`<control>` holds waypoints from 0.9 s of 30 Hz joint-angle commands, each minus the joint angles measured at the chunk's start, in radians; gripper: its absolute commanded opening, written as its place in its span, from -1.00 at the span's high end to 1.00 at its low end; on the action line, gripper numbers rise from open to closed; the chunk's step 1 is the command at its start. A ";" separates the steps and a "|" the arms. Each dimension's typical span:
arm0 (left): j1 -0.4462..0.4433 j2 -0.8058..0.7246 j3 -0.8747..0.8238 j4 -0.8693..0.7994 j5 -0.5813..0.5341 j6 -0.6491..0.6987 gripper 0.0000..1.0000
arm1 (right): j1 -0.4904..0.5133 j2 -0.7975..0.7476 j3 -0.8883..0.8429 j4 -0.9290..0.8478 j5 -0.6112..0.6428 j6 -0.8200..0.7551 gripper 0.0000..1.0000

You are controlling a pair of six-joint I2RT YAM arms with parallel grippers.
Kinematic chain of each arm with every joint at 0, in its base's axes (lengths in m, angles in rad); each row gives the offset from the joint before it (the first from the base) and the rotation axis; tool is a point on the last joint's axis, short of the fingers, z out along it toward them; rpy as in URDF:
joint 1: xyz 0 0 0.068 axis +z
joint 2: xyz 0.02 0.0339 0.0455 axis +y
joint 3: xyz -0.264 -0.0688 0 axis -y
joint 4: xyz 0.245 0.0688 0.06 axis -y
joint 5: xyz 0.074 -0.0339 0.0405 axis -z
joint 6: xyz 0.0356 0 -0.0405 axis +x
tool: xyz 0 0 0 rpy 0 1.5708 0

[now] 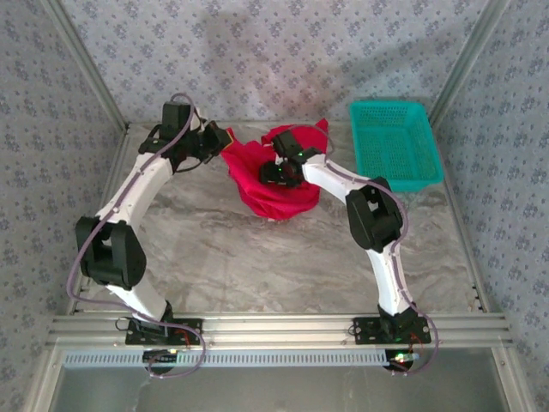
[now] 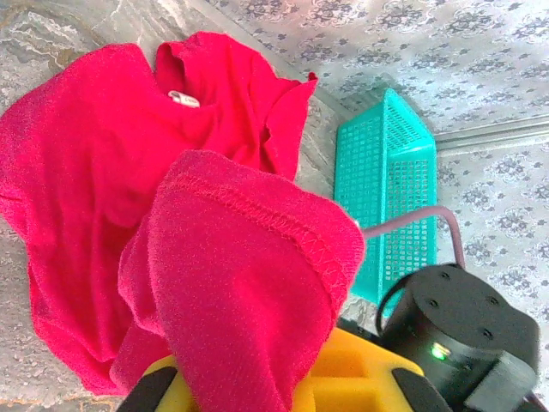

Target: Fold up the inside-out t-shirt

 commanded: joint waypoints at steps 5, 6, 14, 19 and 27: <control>0.001 -0.026 0.037 -0.042 0.008 -0.010 1.00 | 0.012 0.163 0.148 -0.030 0.084 0.042 -0.32; 0.001 -0.030 0.040 -0.043 0.012 -0.013 1.00 | 0.013 0.186 0.176 -0.038 0.095 0.050 -0.32; -0.001 -0.108 0.083 -0.055 0.025 -0.028 1.00 | -0.004 0.269 0.330 -0.080 0.124 0.184 0.80; 0.031 -0.115 0.104 -0.111 -0.020 0.026 1.00 | -0.005 0.120 0.349 -0.204 0.066 0.117 1.00; 0.150 0.071 0.147 -0.190 -0.081 0.130 1.00 | -0.011 -0.354 0.135 -0.304 -0.122 -0.035 1.00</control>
